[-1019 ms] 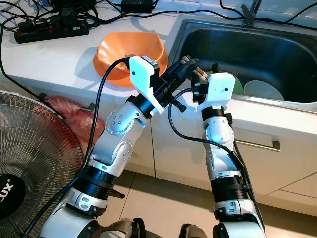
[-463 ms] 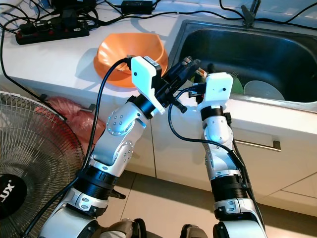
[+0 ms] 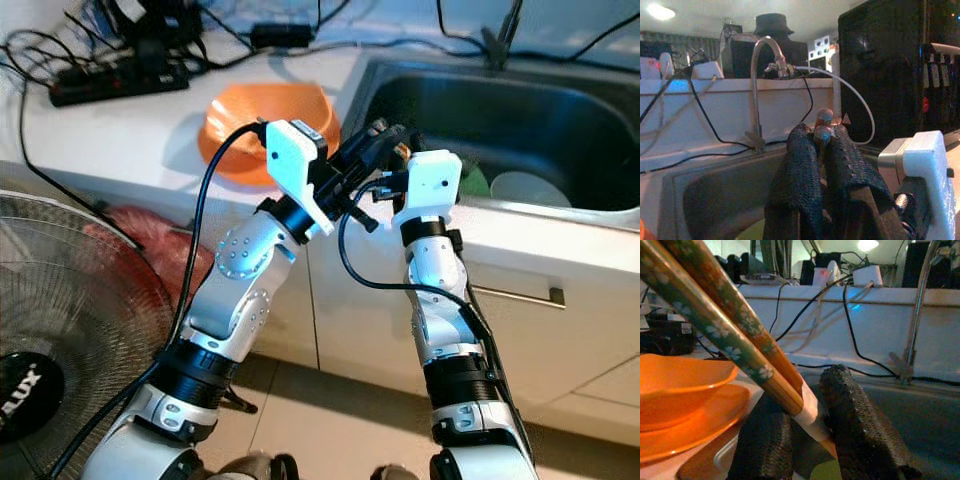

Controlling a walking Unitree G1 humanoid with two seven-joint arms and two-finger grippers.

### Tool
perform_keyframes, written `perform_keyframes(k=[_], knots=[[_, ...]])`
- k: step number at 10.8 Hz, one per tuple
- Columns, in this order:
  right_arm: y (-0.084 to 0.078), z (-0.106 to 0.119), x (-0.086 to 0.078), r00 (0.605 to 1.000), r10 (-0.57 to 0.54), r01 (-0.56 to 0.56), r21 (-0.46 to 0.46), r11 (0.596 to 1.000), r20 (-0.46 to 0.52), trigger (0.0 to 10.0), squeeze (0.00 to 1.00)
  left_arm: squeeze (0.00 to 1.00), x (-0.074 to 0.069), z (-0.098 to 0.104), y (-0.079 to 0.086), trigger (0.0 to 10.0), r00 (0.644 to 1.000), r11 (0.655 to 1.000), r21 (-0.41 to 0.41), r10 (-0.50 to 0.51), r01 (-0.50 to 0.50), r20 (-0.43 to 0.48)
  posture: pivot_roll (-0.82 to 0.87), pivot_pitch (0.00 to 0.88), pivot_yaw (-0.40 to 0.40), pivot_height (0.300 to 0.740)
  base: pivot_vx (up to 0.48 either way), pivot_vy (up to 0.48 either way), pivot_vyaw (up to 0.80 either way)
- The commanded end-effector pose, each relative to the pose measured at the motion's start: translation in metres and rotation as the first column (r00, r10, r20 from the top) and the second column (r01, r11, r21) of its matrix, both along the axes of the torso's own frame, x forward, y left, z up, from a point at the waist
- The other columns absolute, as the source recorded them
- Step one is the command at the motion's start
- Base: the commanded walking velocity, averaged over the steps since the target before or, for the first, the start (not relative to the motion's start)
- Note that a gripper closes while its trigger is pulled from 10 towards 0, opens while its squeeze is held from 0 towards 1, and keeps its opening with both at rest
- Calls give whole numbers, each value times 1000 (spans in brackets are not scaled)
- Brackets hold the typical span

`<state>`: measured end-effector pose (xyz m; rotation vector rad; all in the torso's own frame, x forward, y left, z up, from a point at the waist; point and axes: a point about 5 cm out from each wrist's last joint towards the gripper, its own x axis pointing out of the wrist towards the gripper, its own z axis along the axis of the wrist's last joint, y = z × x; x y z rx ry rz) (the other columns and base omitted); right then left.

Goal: Kitchen organization

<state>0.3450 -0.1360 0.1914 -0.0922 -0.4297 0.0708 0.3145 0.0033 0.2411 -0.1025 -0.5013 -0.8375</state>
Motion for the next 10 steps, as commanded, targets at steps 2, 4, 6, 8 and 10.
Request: perform_keyframes(k=[2, 4, 6, 8, 10], knots=[[-8, 0, 1, 999, -41, 41, 34, 999, -4, 10000, 0, 0, 3, 1, 3, 10000, 999, 998, -48, 42, -43, -20, -9, 46, 60, 740, 0, 0, 0], [-9, 0, 1, 999, -45, 46, 34, 998, -11, 10000, 0, 1000, 7, -3, 7, 10000, 996, 996, -33, 83, -84, -42, -12, 61, 57, 740, 0, 0, 0], [-13, -3, 0, 998, -60, 60, 33, 998, -24, 10000, 0, 1000, 7, -4, 7, 10000, 995, 995, -26, 92, -93, -47, -11, 70, 56, 740, 0, 0, 0], [-12, -3, 1, 998, -56, 57, 35, 998, -28, 10000, 0, 1000, 8, -5, 9, 10000, 993, 994, -28, 105, -107, -53, -7, 82, 54, 740, 0, 0, 0], [-13, -3, 1, 998, -58, 59, 34, 998, -32, 10000, 0, 0, 10, -5, 13, 10000, 989, 989, -21, 145, -146, -42, -6, 89, 52, 740, 0, 0, 0]])
